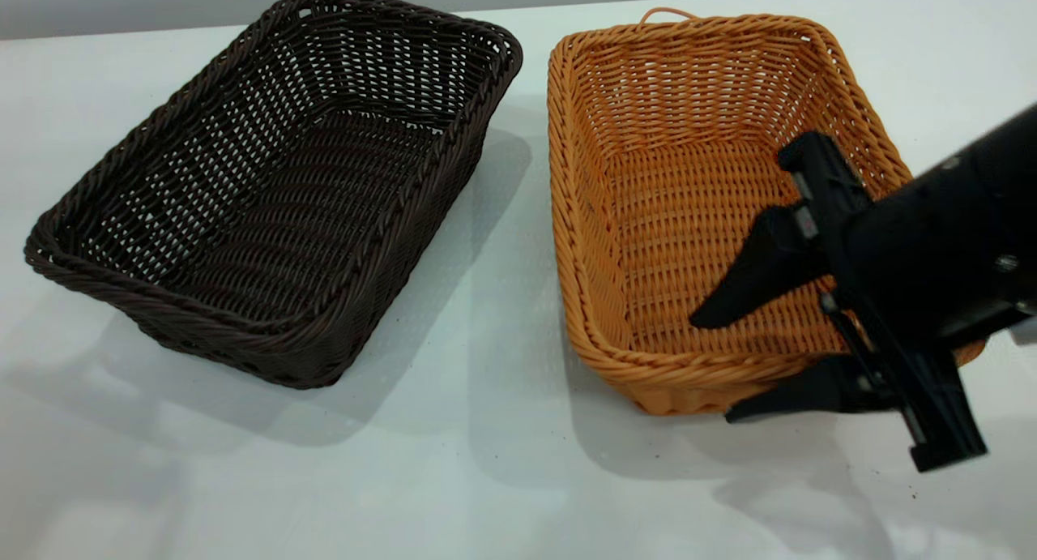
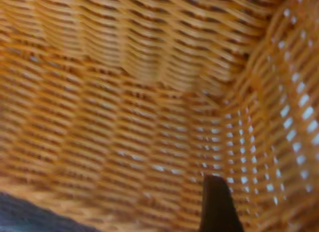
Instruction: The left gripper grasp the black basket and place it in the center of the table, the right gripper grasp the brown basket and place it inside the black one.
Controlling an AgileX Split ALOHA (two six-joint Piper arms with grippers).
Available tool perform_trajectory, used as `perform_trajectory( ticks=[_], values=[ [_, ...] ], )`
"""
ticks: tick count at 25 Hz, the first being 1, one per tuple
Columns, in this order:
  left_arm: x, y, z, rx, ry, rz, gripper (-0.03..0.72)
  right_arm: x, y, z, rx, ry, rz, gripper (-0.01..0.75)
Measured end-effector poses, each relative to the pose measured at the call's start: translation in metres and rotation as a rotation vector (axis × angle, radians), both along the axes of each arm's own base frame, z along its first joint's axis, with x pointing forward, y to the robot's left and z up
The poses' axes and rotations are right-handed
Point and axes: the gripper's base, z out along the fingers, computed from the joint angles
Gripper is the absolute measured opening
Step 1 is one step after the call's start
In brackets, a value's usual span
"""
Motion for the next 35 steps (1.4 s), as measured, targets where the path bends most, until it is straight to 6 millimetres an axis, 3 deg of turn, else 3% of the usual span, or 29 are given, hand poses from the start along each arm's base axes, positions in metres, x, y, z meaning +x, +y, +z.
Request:
perform_trajectory(
  ticks=[11,23,35],
  values=[
    [0.000,0.000,0.000,0.001,0.000,0.000,0.396,0.002,-0.009,-0.012,-0.111,0.013,-0.040,0.392],
    [0.000,0.000,0.000,0.001,0.001,-0.001,0.396,0.002,-0.008,-0.012,-0.093,0.038,-0.075,0.113],
    [-0.004,-0.003,-0.008,-0.033,0.067,-0.023,0.396,0.005,-0.015,-0.007,-0.135,-0.024,-0.049,0.111]
  ],
)
